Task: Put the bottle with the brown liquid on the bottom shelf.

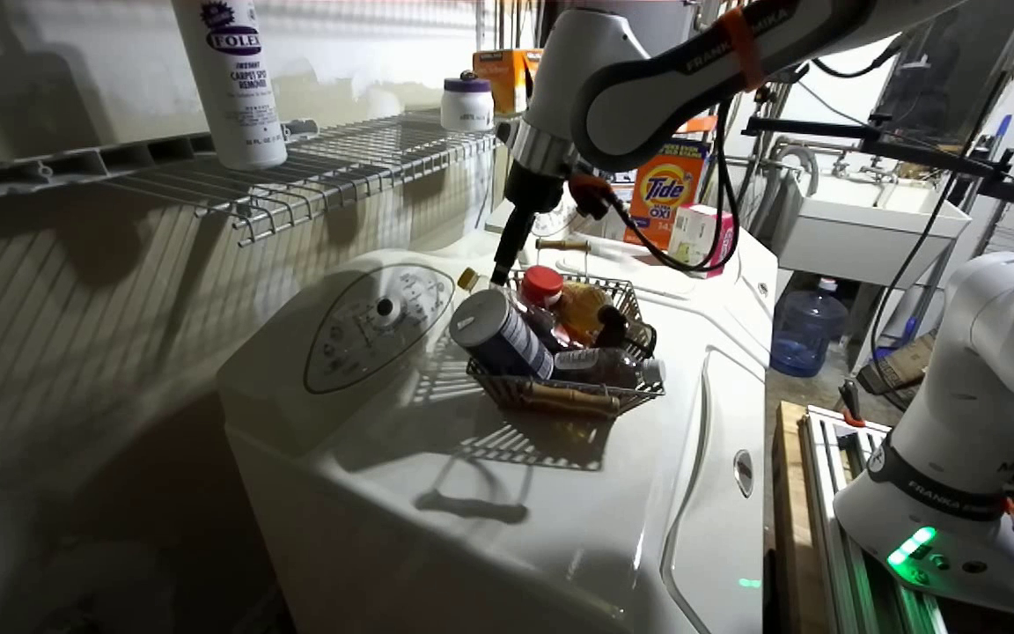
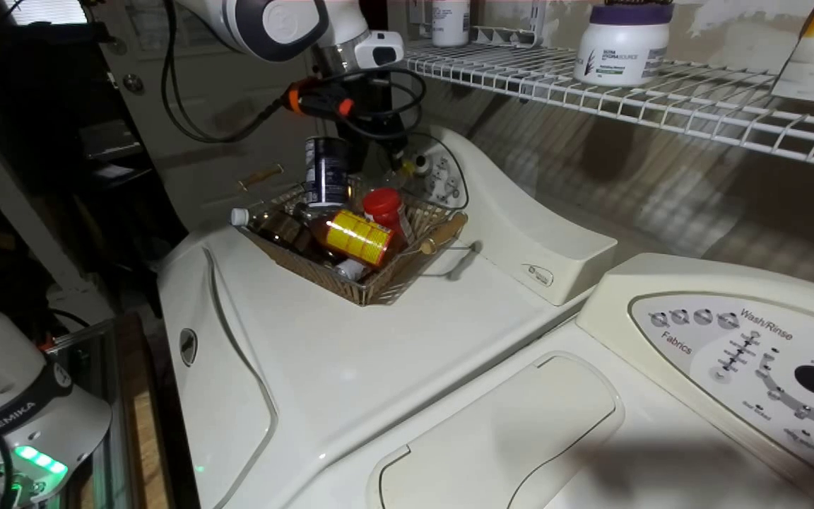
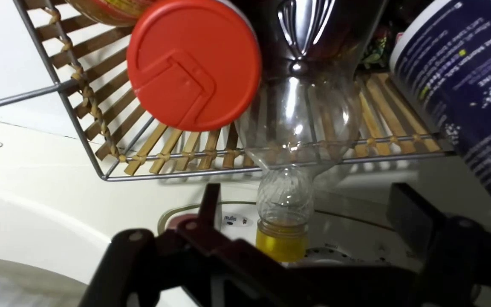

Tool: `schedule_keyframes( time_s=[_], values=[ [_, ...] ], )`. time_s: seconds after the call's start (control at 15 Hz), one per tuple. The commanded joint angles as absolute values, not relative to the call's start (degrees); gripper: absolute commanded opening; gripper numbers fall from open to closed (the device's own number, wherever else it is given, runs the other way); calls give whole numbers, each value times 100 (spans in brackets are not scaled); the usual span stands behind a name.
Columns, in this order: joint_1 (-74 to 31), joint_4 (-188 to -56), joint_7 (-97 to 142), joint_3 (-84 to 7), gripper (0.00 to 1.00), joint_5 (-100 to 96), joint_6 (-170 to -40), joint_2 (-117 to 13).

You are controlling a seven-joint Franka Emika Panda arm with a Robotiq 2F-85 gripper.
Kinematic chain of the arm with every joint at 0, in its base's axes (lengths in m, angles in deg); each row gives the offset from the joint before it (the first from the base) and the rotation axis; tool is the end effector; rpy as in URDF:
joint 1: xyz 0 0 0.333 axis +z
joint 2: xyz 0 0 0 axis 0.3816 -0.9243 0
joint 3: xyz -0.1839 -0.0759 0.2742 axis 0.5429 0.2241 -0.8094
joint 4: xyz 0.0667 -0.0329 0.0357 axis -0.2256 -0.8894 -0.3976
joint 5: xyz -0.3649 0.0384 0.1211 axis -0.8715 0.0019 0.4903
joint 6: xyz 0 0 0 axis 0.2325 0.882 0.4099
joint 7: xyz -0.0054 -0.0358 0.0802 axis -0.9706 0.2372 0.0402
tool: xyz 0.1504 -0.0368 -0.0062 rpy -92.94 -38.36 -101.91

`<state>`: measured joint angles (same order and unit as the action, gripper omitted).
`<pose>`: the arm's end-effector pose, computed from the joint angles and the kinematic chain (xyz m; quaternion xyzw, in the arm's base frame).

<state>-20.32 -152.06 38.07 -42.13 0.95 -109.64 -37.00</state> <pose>0.5763 0.0165 0.4063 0.9844 0.1060 0.1399 0.0109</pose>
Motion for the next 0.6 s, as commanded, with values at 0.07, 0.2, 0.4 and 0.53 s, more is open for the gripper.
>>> schedule_keyframes(
  time_s=[0.07,0.2,0.4,0.53],
  values=[
    [-2063,-14780,3635,-4289,100,-31,-10793,-4137],
    [-2059,-14708,3639,-4302,100,-16,-10778,-4244],
    [-2060,-14611,3624,-4312,100,-27,-10756,-4393],
    [-2061,-14555,3611,-4315,99,-26,-10738,-4476]
  ],
)
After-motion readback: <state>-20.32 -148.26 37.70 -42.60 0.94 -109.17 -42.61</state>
